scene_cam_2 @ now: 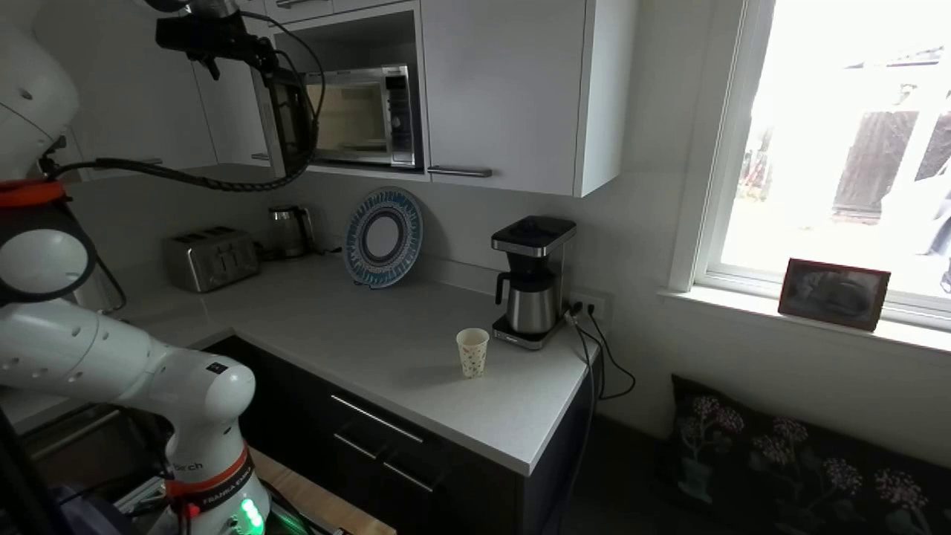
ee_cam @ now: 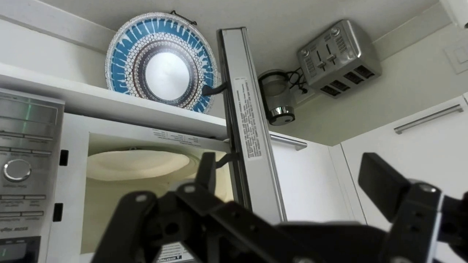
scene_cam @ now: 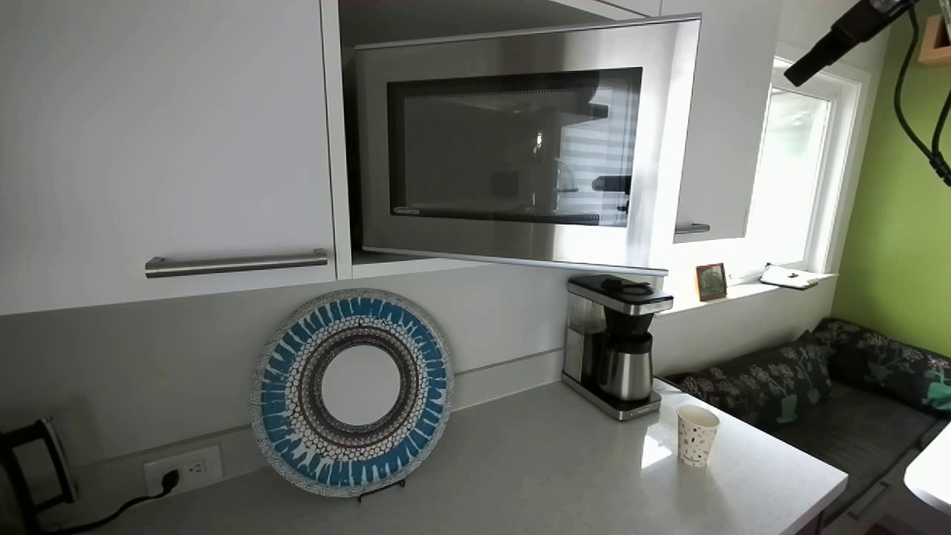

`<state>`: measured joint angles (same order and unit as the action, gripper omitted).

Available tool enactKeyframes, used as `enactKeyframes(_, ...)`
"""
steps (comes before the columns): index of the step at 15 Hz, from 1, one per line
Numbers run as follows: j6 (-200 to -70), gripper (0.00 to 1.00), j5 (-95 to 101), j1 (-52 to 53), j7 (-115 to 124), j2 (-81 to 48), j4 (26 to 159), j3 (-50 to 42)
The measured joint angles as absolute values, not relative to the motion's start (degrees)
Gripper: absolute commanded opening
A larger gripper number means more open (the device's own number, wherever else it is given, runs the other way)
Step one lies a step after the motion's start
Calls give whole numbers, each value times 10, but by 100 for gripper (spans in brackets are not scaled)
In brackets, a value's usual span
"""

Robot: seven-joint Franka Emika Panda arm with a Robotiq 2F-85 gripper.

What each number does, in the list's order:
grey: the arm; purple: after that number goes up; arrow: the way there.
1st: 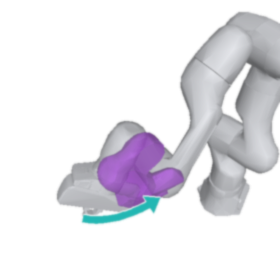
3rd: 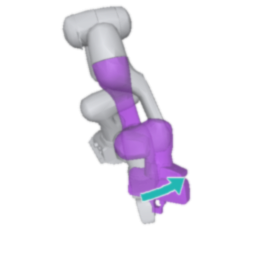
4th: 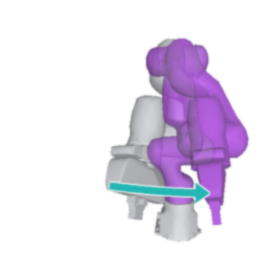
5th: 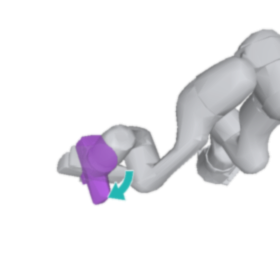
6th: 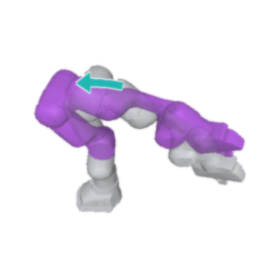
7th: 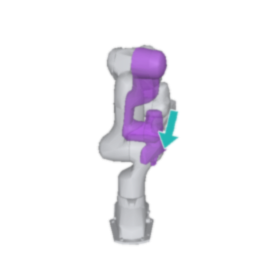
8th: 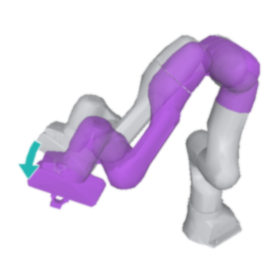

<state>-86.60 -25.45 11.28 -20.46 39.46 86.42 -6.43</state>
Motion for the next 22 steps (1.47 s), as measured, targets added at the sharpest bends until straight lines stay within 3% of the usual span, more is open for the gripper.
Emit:
enactKeyframes(6, -934, 100, -244, 114, -216, 376, 872, -20)
enactKeyframes(16, -937, 98, -193, 106, -204, 377, 855, 12)
enactKeyframes(17, -937, 74, -174, 103, -199, 379, 850, 25)
enactKeyframes(19, -937, 68, -137, 97, -187, 383, 840, 51)
enactKeyframes(22, -948, 42, -103, 92, -168, 387, 838, 77)
